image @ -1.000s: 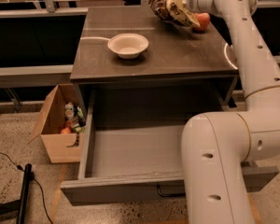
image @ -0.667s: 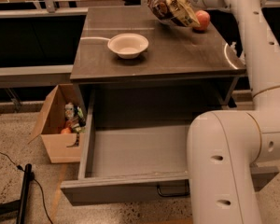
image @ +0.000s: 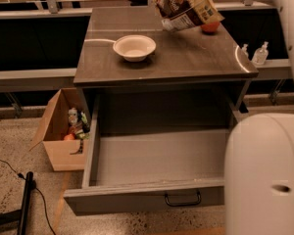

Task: Place brown chip bag into top drawer

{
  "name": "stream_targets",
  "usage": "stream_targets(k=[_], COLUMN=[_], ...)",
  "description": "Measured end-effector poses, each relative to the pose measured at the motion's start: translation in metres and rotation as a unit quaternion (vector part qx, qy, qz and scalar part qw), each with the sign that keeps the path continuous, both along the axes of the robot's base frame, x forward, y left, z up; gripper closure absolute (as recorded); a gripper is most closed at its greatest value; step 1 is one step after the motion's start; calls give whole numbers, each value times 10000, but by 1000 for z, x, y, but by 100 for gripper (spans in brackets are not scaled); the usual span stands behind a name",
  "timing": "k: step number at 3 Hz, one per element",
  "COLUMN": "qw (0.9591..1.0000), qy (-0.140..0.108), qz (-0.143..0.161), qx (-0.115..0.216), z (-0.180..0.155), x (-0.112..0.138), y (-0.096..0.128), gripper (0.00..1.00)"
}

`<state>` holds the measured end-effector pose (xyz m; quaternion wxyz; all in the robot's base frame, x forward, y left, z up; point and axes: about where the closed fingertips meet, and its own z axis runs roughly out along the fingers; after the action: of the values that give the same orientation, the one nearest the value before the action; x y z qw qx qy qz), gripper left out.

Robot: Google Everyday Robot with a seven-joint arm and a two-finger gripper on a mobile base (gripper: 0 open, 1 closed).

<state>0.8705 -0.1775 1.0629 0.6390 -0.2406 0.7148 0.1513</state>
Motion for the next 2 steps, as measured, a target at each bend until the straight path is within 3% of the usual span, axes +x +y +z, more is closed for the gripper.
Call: stream_targets(k=[1,2], qw=[9990,9965], qy=[-392,-702], qz=[-153,-381], qx=[130,235], z=[61,114], x=[-50,-118], y=[-19,-41], gripper=[100,100])
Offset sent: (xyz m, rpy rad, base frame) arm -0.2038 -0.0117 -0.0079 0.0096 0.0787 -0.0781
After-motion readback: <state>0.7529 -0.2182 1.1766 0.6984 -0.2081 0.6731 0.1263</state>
